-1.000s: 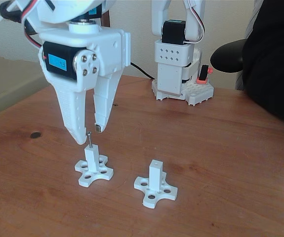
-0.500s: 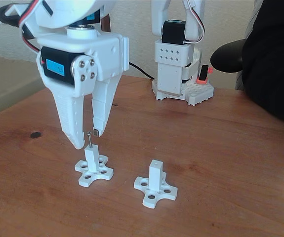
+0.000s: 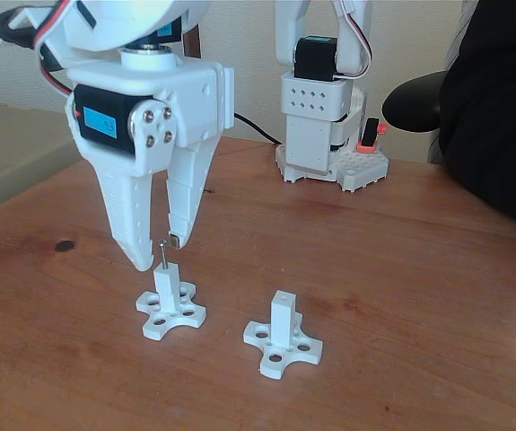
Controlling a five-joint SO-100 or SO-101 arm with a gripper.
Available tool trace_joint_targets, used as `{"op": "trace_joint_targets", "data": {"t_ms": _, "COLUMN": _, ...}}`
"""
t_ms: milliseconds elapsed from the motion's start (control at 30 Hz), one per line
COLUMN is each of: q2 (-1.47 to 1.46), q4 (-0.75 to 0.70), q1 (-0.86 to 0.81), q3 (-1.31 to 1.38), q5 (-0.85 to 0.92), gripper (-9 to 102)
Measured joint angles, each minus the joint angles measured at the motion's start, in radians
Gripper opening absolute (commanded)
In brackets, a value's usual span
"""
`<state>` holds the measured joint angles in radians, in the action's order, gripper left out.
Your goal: Grab the screw and set it in the hole.
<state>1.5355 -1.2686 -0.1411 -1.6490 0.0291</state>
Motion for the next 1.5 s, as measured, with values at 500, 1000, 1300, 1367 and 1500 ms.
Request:
{"op": "trace_joint_targets", "data": {"t_ms": 500, "q2": 0.0, "q4": 0.015, "q1": 0.0, "q3": 0.0, "q5": 0.0, "gripper": 10}}
{"op": "trace_joint_targets", "data": {"t_ms": 1000, "q2": -0.015, "q4": 0.035, "q1": 0.0, "q3": 0.0, "q5": 0.0, "gripper": 8}}
{"op": "trace_joint_targets", "data": {"t_ms": 1300, "q2": -0.015, "q4": 0.037, "q1": -0.005, "q3": 0.0, "q5": 0.0, "gripper": 7}}
{"op": "trace_joint_targets", "data": {"t_ms": 1367, "q2": -0.015, "q4": 0.037, "q1": -0.009, "q3": 0.0, "q5": 0.0, "gripper": 6}}
{"op": "trace_joint_targets", "data": {"t_ms": 1500, "q2": -0.015, "q4": 0.037, "q1": -0.017, "q3": 0.0, "q5": 0.0, "gripper": 6}}
